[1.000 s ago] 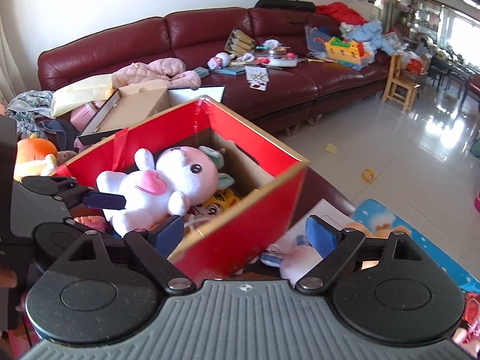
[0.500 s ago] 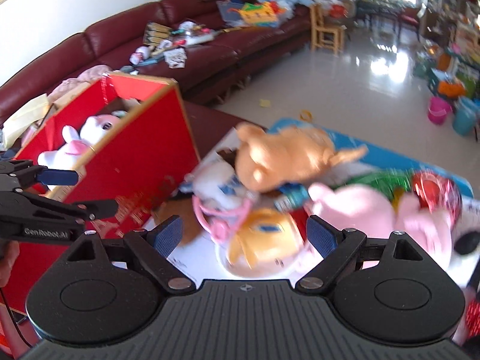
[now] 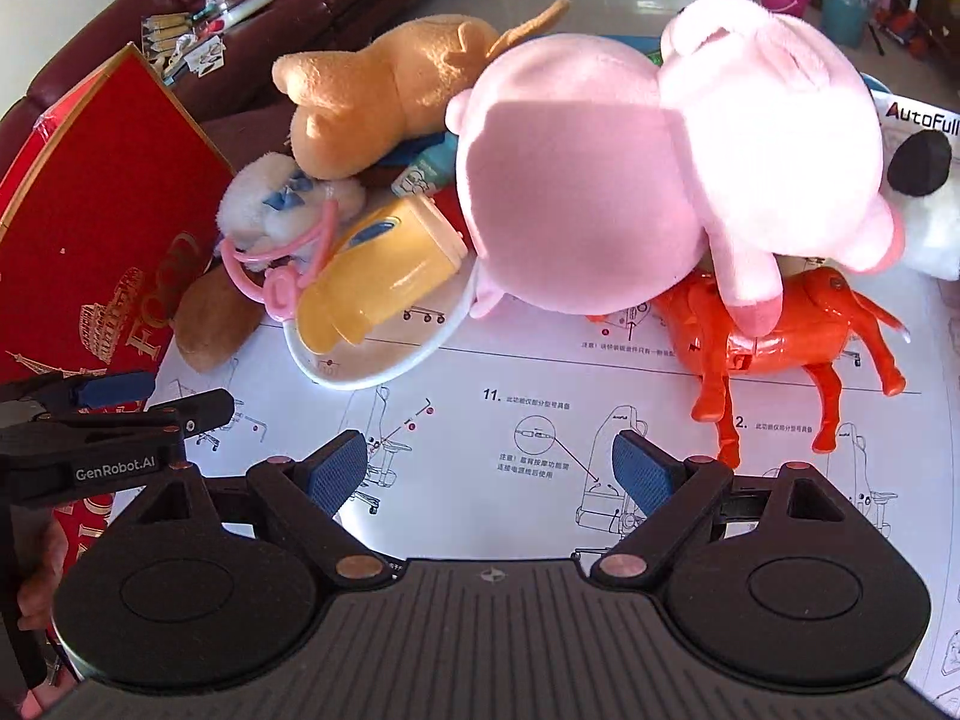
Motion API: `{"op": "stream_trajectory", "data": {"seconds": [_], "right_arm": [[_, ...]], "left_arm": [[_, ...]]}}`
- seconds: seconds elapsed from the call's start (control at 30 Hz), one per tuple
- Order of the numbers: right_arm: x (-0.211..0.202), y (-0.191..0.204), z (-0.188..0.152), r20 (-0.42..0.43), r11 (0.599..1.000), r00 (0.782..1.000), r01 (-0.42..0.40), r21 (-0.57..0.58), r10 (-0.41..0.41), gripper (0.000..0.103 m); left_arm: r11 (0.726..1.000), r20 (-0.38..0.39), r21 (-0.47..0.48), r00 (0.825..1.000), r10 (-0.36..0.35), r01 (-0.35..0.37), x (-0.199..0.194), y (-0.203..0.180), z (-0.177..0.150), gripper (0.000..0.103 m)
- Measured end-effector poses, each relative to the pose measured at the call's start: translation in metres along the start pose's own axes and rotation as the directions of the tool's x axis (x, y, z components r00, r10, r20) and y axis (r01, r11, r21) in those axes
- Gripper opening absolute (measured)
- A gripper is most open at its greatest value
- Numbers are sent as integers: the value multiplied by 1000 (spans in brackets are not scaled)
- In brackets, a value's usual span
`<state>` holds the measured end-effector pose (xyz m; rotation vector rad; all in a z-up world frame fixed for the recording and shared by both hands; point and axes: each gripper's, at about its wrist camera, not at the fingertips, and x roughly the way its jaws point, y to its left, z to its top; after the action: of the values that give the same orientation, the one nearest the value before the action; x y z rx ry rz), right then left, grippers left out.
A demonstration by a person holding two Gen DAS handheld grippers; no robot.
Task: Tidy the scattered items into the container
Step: 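Move both grippers back over the table toward the pink stethoscope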
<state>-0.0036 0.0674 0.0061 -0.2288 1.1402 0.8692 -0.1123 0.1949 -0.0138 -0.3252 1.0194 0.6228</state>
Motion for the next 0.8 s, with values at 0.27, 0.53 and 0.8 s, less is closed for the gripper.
{"op": "stream_trajectory", "data": {"seconds": [0.27,0.53,0.8], "right_arm": [[27,-1,5,-11,999,1000,20,36,-20,90],[61,1,20,13,978,992,120,170,-123,92],[69,2,20,23,968,985,165,190,-172,95]], "left_arm": [[998,2,-56,1000,5,-5,38,3,8,84],[997,40,-8,997,72,-72,61,-12,16,87],[994,41,111,999,6,-10,69,-30,16,66]]}}
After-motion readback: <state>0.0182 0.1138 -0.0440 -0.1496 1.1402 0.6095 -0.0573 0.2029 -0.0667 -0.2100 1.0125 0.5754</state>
